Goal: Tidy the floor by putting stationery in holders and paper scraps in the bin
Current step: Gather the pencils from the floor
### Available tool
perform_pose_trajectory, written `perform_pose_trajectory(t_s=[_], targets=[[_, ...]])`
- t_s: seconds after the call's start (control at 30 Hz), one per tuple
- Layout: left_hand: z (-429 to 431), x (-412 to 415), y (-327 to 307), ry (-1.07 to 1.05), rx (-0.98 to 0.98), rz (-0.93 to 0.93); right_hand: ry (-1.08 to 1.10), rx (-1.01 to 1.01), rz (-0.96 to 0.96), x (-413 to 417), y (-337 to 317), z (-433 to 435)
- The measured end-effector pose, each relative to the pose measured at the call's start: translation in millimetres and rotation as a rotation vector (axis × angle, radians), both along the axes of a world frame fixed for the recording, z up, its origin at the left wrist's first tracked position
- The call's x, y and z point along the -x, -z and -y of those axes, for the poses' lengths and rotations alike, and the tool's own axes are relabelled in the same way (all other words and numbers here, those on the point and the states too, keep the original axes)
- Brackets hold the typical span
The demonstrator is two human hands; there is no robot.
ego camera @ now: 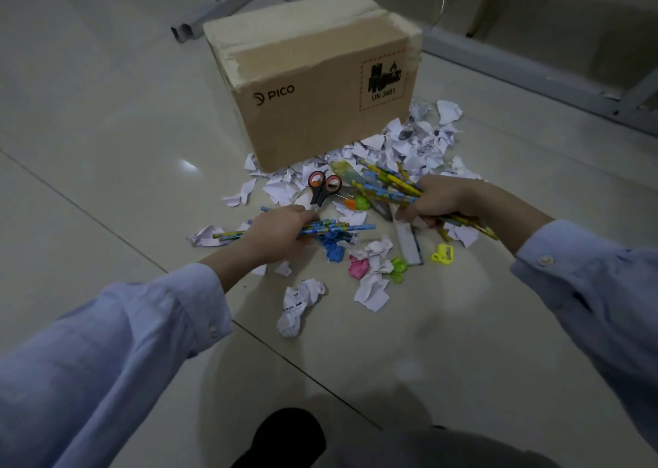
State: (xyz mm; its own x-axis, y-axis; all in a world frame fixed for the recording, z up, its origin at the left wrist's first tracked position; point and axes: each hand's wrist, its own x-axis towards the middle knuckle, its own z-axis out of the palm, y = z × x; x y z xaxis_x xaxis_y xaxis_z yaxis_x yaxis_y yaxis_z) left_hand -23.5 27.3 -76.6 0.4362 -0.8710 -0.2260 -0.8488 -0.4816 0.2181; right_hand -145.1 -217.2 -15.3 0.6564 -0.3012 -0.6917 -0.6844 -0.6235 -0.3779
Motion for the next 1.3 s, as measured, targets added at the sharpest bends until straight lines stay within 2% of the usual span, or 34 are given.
perform_pose_trajectory(t_s=[0.23, 0.4, 0.97, 1.17, 1.3], targets=[[11, -4, 2, 0.038, -0.149, 0.102, 0.319, -0.167, 0.175, 14, 1, 23], [16, -5, -1, 0.124, -0.239, 0.220, 0.505, -0.013, 0.301, 21, 18, 35], [25, -1, 0, 0.177, -0.378, 0.348, 0.295, 0.441, 0.114, 18, 53, 12], [24, -1, 0, 0.176, -0.383, 0.329, 0.263, 0.377, 0.105, 20, 55, 16], [23, -1, -1, 0.165, -0.394, 0.318, 0.328, 0.297, 0.147, 24, 52, 16]])
